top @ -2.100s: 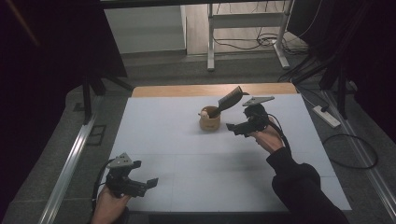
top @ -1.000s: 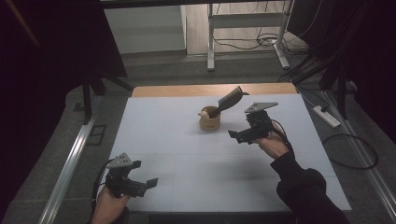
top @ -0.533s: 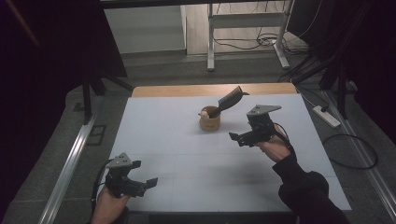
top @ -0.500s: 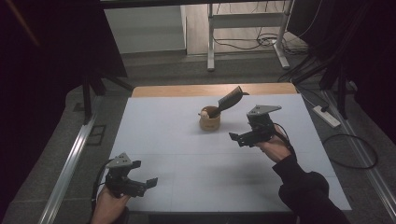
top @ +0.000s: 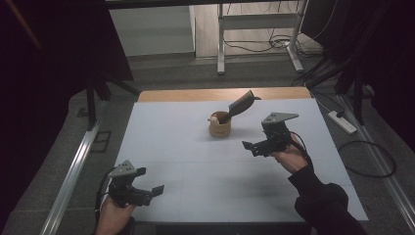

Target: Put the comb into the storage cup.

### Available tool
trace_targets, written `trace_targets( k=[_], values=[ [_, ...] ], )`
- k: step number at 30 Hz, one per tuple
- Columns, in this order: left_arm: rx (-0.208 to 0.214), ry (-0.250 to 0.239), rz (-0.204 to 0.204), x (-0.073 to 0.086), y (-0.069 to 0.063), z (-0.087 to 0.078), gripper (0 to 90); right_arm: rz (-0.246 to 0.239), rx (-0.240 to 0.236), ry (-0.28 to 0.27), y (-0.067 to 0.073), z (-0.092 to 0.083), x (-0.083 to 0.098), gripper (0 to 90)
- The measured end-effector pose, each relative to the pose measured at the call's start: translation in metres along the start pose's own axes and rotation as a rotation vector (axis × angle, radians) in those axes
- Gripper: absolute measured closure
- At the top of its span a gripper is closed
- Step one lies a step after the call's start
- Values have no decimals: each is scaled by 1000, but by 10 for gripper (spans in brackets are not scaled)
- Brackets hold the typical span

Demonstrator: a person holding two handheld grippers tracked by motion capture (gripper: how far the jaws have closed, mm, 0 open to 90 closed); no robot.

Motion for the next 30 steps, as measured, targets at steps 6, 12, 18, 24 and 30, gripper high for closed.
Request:
trace_targets(
  k=[6, 12, 18, 24, 30],
  values=[
    [-12, -5, 5, 0, 0, -2, 0, -1, -5, -6, 1, -5, 2, 0],
    [-32, -12, 8, 2, 2, -6, 0, -9, -9, -8, 2, -11, 4, 0],
    [-51, -8, 16, 3, 2, -8, 0, -6, -7, -5, 2, -17, 6, 0],
    [-67, -5, 22, 4, 3, -9, 0, -12, 1, 15, 1, -21, 10, 0],
    [-84, -4, 28, 4, 5, -10, 0, -2, 5, 21, 0, -26, 15, 0]
  ],
)
Point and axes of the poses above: each handheld gripper's, and its own axes: z roughly forward along the jaws, x roughly out of its underside, y roughly to its left, the point moved 8 cm from there along z, roughly forward along the jaws, and after that the axes turned 3 degrees about -y, right-handed, at the moved point
